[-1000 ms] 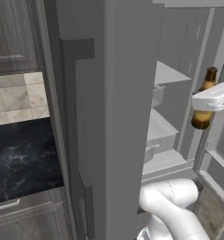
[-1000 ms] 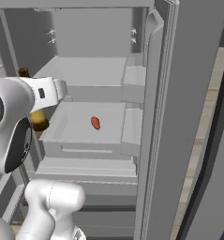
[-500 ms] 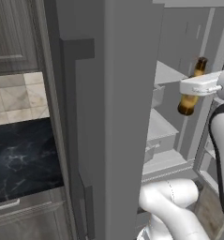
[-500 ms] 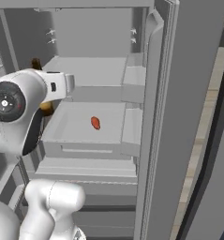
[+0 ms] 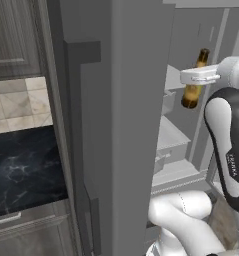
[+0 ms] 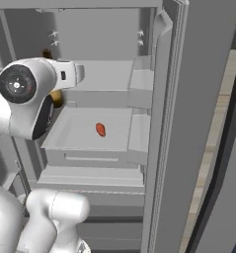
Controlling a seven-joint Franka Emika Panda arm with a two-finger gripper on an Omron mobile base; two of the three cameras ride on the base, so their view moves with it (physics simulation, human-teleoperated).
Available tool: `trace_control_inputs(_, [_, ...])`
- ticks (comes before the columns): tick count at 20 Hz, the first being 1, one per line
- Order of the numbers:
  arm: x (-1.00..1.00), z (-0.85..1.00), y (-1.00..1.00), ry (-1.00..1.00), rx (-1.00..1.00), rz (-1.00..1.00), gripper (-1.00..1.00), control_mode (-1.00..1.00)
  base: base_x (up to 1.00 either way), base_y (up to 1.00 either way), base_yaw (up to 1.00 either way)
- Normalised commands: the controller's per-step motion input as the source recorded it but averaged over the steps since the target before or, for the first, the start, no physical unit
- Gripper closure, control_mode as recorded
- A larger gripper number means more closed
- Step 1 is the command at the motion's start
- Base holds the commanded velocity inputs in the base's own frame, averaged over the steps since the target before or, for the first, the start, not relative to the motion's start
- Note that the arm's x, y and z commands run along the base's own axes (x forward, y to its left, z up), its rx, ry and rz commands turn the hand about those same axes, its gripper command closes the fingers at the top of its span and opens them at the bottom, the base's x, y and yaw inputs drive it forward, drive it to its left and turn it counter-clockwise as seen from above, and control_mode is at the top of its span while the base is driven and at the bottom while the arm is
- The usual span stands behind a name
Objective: Place the beer on the top shelf of the fridge to keep it out of children's reach, and place the sweet potato and pear on lower shelves for easy access.
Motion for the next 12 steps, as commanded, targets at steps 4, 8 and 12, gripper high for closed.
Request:
trace_control_inputs(4, [0.60, 0.00, 0.00, 0.00, 0.00, 0.00, 1.00, -1.00, 0.00, 0.00, 0.00])
trace_control_inputs(8, [0.62, 0.00, 0.00, 0.00, 0.00, 0.00, 1.00, -1.00, 0.00, 0.00, 0.00])
trace_control_inputs(12, [0.62, 0.00, 0.00, 0.00, 0.00, 0.00, 1.00, -1.00, 0.00, 0.00, 0.00])
